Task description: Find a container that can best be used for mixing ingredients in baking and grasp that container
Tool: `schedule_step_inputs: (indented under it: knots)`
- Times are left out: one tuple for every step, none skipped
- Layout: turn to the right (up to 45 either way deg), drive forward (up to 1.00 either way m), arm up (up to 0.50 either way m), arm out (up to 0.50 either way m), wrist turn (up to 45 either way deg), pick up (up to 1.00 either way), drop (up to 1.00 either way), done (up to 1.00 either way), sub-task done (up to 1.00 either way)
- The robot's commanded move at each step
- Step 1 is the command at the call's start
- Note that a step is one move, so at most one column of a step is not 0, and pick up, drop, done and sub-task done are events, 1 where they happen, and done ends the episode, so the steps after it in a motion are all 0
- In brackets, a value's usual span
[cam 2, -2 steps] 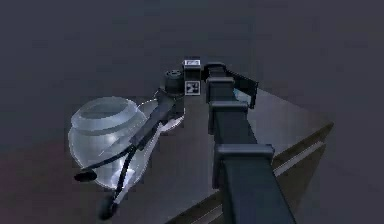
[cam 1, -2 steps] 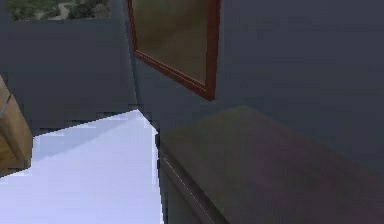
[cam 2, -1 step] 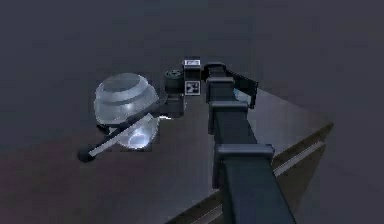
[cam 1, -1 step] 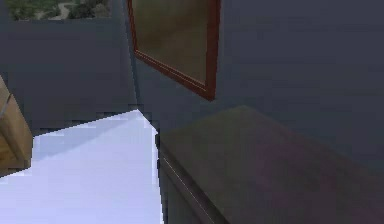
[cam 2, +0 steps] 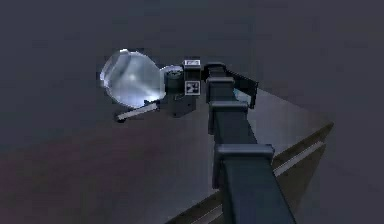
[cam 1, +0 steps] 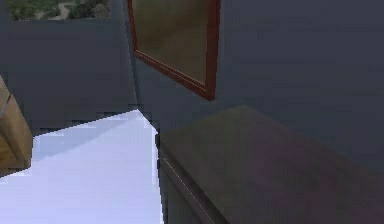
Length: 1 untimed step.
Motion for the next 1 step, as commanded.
schedule_step_inputs:
  knots:
    - [0.0,0.0,0.0,0.0,21.0,0.0,0.0,0.0,0.0]
